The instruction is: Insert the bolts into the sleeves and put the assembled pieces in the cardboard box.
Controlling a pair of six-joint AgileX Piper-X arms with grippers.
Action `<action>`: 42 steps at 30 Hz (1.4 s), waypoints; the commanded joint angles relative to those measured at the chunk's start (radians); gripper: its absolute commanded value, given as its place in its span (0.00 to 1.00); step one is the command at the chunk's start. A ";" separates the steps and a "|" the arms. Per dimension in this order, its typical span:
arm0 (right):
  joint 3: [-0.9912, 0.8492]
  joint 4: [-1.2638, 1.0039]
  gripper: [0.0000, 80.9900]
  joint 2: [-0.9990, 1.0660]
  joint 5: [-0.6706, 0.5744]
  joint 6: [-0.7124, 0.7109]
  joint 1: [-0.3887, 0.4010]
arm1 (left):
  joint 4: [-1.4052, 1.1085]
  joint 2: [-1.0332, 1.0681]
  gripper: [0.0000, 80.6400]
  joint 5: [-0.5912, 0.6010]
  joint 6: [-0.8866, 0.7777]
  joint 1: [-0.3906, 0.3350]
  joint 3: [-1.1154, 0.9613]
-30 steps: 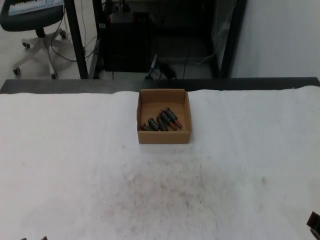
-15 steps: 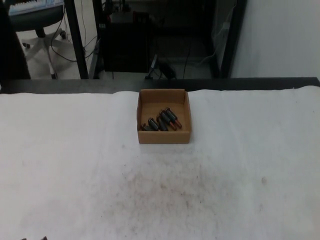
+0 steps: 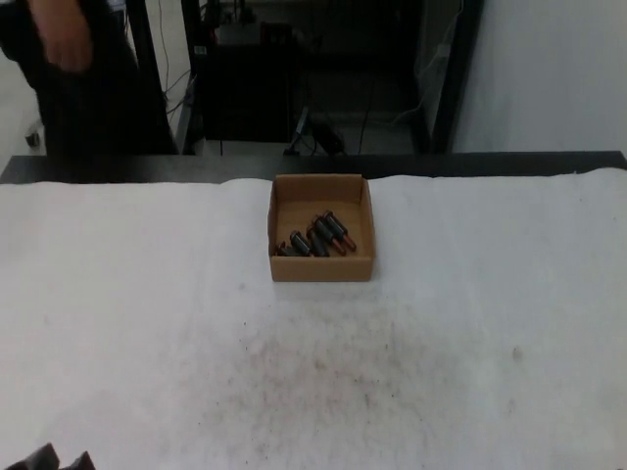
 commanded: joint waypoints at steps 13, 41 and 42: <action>0.009 -0.042 0.01 -0.329 0.009 0.001 0.001 | -0.018 -0.183 0.00 -0.013 -0.002 0.000 -0.011; 0.009 -0.081 0.01 -0.367 0.007 0.001 0.001 | -0.018 -0.183 0.00 -0.013 -0.002 0.000 -0.011; 0.009 -0.081 0.01 -0.367 0.007 0.001 0.001 | -0.018 -0.183 0.00 -0.013 -0.002 0.000 -0.011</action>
